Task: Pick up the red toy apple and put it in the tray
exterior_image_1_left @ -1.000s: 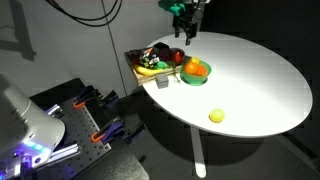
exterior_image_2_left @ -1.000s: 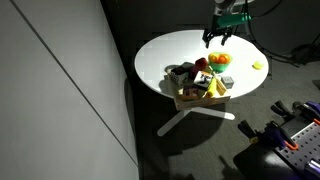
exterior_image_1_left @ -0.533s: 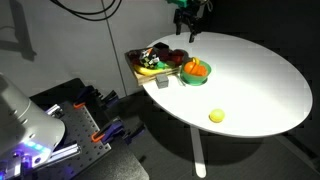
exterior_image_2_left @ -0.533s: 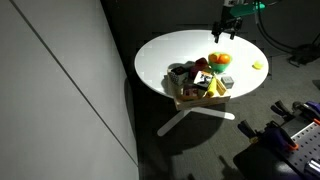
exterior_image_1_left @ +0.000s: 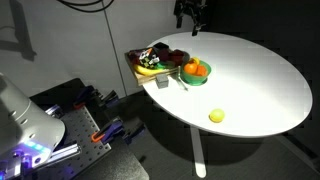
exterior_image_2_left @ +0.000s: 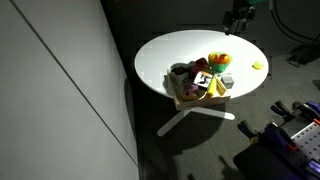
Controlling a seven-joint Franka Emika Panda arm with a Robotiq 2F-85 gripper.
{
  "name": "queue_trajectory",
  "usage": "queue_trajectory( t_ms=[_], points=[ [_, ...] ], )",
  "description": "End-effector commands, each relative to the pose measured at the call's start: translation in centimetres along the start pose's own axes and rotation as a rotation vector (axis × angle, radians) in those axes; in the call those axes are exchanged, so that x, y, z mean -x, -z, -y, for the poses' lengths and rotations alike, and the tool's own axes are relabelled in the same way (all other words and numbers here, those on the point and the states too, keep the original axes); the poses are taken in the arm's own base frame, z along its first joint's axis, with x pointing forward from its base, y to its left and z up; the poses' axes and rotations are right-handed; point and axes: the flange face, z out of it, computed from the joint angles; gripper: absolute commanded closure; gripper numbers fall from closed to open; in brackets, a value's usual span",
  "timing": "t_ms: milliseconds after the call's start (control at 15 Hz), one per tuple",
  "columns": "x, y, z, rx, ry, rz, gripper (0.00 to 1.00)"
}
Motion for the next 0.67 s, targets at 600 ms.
queue_trajectory(
  t_ms=[600],
  points=[
    [4.4, 7.8, -3.1, -0.065, 0.013, -0.041, 0.0]
  ],
)
